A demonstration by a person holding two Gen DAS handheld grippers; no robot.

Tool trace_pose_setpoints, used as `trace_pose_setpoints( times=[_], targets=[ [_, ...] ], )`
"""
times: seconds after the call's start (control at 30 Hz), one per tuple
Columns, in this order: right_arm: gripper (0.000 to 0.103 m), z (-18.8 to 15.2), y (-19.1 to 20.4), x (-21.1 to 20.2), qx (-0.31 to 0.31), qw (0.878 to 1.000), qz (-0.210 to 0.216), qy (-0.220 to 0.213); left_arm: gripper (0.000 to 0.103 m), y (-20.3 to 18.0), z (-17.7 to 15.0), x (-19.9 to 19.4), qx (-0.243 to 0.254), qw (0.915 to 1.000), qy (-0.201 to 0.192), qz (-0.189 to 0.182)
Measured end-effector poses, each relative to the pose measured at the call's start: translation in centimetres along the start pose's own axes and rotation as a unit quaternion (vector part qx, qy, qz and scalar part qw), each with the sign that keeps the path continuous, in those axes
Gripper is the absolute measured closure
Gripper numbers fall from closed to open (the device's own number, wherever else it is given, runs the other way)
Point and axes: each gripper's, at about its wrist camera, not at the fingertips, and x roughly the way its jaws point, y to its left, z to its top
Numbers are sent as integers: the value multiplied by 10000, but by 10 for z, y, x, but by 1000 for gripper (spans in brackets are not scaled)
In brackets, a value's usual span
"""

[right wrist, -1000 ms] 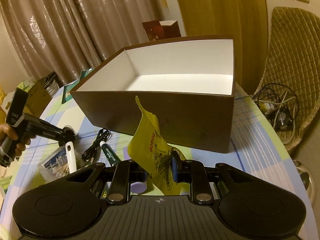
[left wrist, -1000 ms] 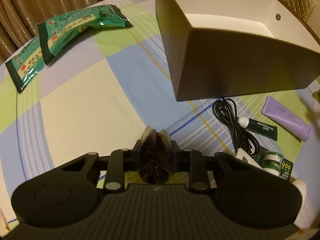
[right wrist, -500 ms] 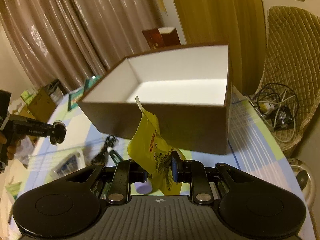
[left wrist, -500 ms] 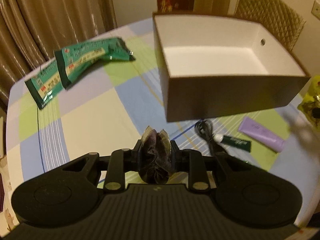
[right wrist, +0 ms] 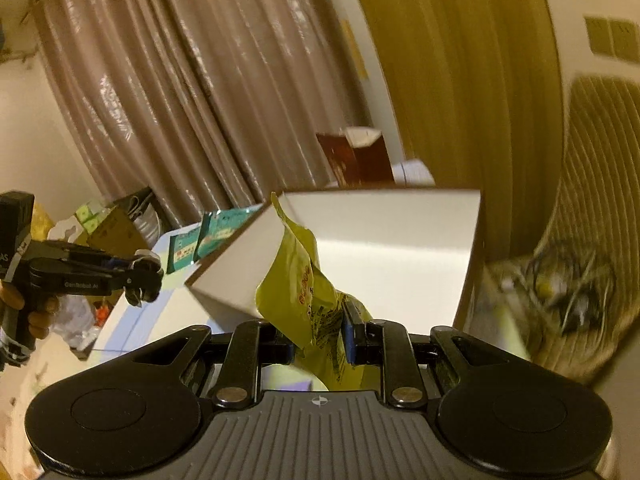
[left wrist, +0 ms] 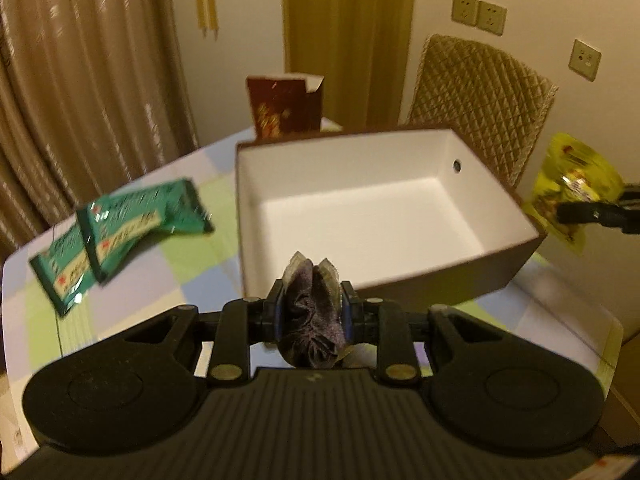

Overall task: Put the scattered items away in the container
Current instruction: 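Carry the scrunchie and yellow pouch with both grippers over the box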

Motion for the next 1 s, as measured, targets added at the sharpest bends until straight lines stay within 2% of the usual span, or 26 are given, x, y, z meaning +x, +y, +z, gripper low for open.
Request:
trace_pose_setpoints(
  times=[0.23,0.37,0.73,1.0],
  targets=[
    [84,35,-12,38,-556,9982,-135,191,80,-14,43,30,-12,9998,-5,-216],
    [84,50,-18,64,-787,9960,-154,398,80,-19,64,53,-95,9993,142,-330],
    [84,53,-31,135,-1334,9814,-173,1373,80,-32,81,132,256,9944,992,-246],
    [84,48,-39,172,-1605,9658,-290,2017,80,-35,81,183,109,9850,1698,-280]
  ],
)
